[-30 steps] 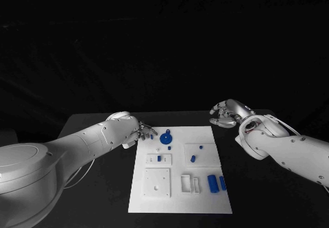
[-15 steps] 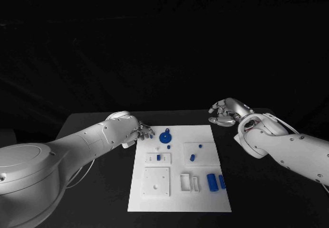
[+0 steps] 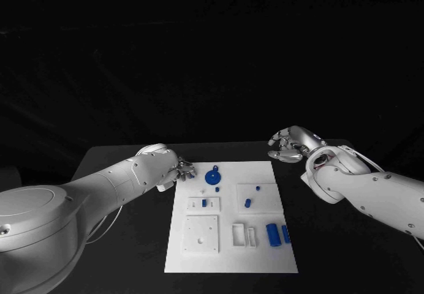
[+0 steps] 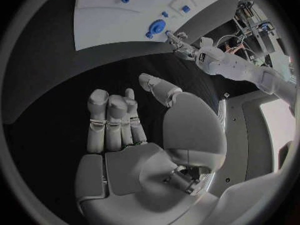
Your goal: Assemble the parts on the task board
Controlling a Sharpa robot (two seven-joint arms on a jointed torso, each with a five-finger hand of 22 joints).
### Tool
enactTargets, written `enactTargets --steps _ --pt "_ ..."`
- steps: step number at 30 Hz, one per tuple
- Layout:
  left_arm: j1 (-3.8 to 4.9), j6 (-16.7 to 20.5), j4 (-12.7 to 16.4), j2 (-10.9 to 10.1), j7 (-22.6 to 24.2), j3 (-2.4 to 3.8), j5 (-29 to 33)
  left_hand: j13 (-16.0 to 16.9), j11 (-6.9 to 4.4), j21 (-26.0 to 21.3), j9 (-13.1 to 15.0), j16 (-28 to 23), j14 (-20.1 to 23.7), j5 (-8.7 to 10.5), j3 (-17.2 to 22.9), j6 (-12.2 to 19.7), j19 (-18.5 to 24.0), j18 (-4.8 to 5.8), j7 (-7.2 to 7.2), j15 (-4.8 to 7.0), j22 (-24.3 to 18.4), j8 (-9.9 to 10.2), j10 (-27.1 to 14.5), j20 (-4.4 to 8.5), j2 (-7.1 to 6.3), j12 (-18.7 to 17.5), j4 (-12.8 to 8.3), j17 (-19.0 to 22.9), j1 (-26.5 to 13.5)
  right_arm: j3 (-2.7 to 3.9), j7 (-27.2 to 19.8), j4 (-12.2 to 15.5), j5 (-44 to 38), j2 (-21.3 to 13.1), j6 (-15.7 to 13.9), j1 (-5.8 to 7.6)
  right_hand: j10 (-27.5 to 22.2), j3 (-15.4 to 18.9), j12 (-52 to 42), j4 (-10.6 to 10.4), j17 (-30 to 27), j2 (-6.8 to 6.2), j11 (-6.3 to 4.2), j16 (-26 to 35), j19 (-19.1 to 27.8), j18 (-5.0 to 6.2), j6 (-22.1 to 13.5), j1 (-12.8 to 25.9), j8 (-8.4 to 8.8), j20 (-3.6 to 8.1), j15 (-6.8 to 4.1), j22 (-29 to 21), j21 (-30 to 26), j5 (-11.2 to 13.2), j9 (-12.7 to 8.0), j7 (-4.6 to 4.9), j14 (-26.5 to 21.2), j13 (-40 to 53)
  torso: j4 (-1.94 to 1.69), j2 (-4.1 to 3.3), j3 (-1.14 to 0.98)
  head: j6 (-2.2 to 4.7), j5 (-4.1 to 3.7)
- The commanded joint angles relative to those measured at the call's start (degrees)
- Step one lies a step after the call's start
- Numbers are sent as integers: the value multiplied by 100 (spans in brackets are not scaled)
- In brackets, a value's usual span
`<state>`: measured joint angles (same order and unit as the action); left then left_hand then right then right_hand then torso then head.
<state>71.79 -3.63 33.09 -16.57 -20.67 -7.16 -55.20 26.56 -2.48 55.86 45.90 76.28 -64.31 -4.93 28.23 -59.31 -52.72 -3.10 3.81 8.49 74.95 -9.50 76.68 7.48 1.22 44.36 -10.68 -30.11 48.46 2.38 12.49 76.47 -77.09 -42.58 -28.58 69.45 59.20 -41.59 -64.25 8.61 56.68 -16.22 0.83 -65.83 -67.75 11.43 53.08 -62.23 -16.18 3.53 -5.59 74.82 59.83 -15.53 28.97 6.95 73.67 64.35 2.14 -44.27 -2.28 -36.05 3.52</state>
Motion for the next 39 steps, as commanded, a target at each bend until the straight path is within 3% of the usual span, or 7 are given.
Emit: enactTargets --steps 1,10,11,14,23,32,39 --pt "0 22 3 16 103 5 145 -10 -16 -25 -8 23 6 -33 8 -52 8 27 -1 12 54 -45 9 619 78 33 -86 7 30 4 -47 -2 -17 13 35 1 -42 28 36 -3 -7 19 5 23 5 357 9 43 19 14 17 2 -22 -32 -6 39 25 -10 -1 -2 1 -4 4" --pt "0 198 -31 10 184 8 213 -27 -30 -29 -19 27 0 -76 83 -124 -13 39 -18 23 58 -108 14 622 170 41 -356 22 204 4 -44 -21 -18 31 56 1 -41 28 37 -4 -8 20 5 25 4 357 9 43 19 13 17 2 -24 -35 -6 39 25 -14 3 -1 -3 10 8" --pt "0 236 -31 9 204 9 216 -31 -42 -33 -14 30 -10 58 191 -171 -29 37 -33 33 52 -139 24 627 151 46 -370 25 289 4 -42 -23 -18 29 62 1 -40 28 37 -4 -8 20 5 25 4 357 9 43 19 13 17 2 -24 -35 -6 39 25 -14 3 -1 -1 7 4" --pt "0 282 -43 7 239 10 246 -44 -82 -40 -5 40 -49 191 636 -316 -94 48 -67 64 35 -228 68 633 3 59 -222 36 478 4 -37 -30 -18 29 72 1 -40 29 38 -5 -8 21 5 26 4 357 9 44 19 13 17 2 -24 -36 -6 39 26 -16 -2 -1 3 4 2" --pt "6 307 117 -140 291 16 459 -57 -106 -29 -29 66 -79 152 855 -441 -112 71 -102 85 55 -296 99 638 29 80 -193 42 484 4 -23 -12 -18 -5 104 1 -37 32 40 -7 -8 20 4 28 2 356 9 47 20 12 16 3 -26 -38 -6 39 28 -21 -21 16 -8 3 9" --pt "44 441 1036 -678 235 6 477 -65 -145 -11 -123 130 -95 -301 914 -611 -111 90 -150 120 85 -345 121 662 214 126 -186 35 32 4 -18 -33 -18 -15 136 2 -33 28 42 -2 -8 23 3 30 1 357 9 37 20 13 15 3 -29 -42 -6 37 30 -29 -87 91 -32 -39 17" --pt "46 760 2034 -1234 135 -6 336 -80 -180 5 -180 176 -147 -292 1132 -714 -151 85 -190 155 86 -381 178 697 255 154 -205 33 -210 3 -30 -123 -17 20 150 0 -28 20 43 4 -8 29 2 34 -1 357 10 22 20 14 14 3 -34 -56 -5 36 33 -39 -155 176 -46 -87 -4"
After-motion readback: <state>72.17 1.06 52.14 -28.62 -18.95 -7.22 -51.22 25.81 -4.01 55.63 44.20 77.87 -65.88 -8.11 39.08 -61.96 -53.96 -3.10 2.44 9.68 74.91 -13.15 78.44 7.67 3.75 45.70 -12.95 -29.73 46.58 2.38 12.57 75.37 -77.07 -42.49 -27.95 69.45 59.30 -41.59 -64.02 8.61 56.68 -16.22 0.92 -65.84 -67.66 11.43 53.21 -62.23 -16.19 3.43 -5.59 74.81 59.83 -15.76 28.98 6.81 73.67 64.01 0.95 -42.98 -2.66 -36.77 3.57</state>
